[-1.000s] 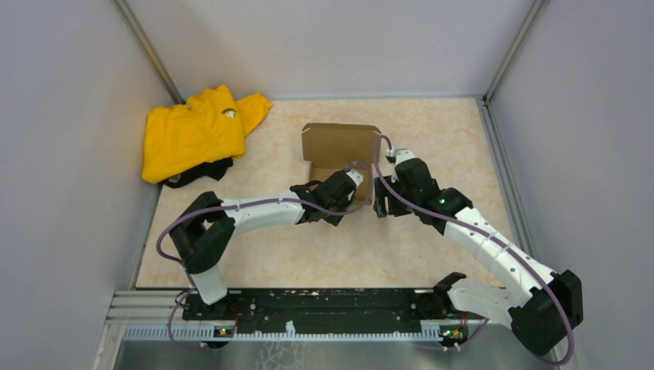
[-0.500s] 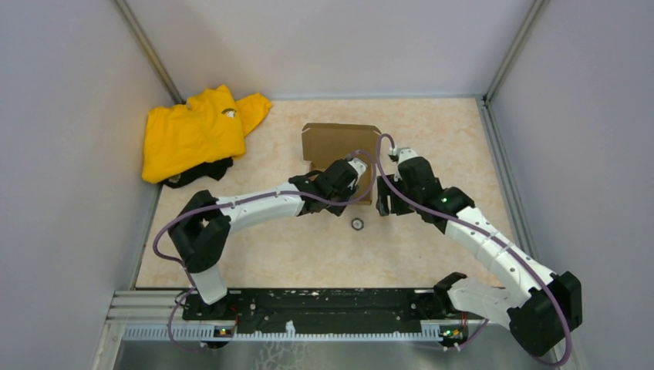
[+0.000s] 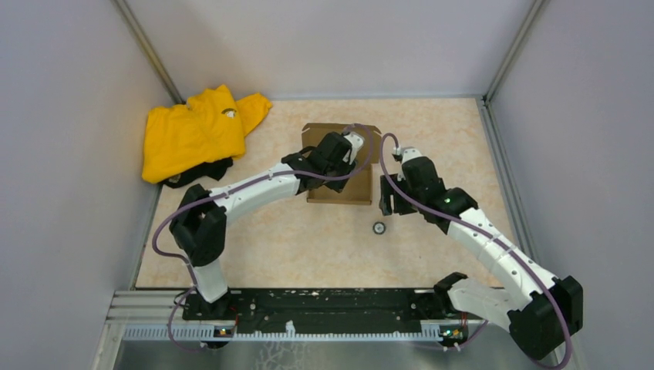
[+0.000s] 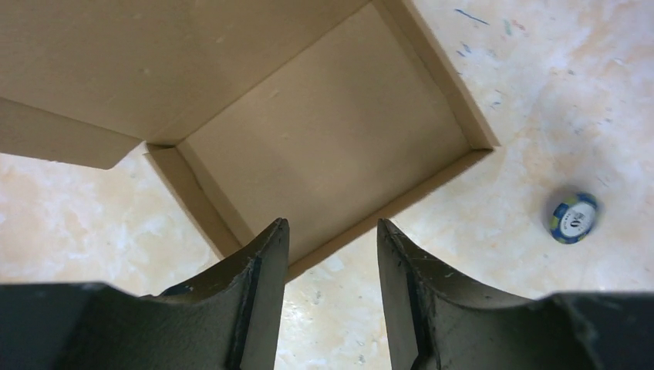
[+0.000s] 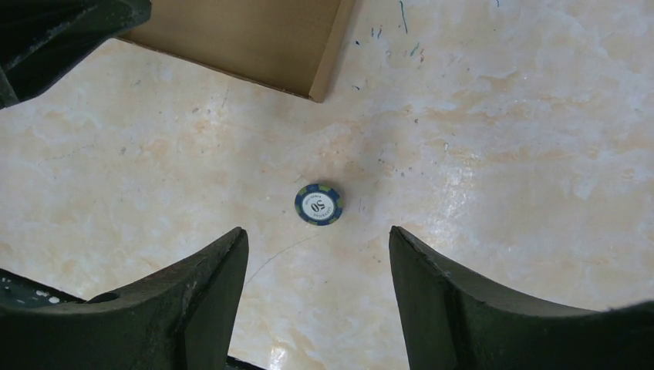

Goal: Fold the paper box

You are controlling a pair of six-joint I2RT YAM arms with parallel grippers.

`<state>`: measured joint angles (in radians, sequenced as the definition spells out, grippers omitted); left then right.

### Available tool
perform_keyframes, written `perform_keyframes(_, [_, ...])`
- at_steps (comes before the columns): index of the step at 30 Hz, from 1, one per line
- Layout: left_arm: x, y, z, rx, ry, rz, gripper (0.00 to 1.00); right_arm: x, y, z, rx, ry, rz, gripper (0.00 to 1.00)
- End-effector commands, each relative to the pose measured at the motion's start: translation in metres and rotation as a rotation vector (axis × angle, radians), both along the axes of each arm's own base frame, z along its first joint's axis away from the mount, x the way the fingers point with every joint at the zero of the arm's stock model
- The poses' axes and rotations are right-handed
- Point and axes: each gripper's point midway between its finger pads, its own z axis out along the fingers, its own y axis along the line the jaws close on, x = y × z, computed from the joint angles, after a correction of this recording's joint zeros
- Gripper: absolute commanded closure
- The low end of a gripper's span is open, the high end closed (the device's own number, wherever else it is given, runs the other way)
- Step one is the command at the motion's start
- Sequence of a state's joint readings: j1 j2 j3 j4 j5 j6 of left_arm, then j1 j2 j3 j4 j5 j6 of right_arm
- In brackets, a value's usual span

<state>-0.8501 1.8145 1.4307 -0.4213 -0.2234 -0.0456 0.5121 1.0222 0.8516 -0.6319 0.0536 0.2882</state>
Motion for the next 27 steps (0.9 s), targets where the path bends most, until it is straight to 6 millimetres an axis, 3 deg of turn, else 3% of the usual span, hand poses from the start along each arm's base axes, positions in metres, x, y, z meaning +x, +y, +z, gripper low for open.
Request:
perform_keyframes(1, [-0.021, -0.012, 0.007, -0.062, 0.043, -0.082, 0.47, 0.005, 0.005, 0.014, 0.053, -0.033, -0.006, 0.33])
perform_keyframes(4, [-0.038, -0.013, -0.005, -0.084, 0.086, -0.098, 0.47, -0.002, 0.015, -0.001, 0.114, 0.021, -0.005, 0.35])
perform_keyframes(10, [-0.059, -0.006, -0.027, -0.109, 0.136, -0.095, 0.47, -0.016, 0.023, -0.066, 0.153, 0.165, -0.057, 0.37])
perform_keyframes(14, [-0.066, -0.005, -0.027, -0.132, 0.136, -0.102, 0.47, -0.024, 0.024, -0.098, 0.121, 0.214, -0.076, 0.37])
perform_keyframes(21, [-0.072, 0.008, -0.025, -0.131, 0.117, -0.090, 0.47, -0.019, 0.036, -0.104, 0.092, 0.209, -0.055, 0.33])
perform_keyframes(27, [-0.077, 0.016, -0.024, -0.140, 0.105, -0.085, 0.47, -0.009, 0.032, -0.120, -0.029, 0.220, -0.088, 0.34])
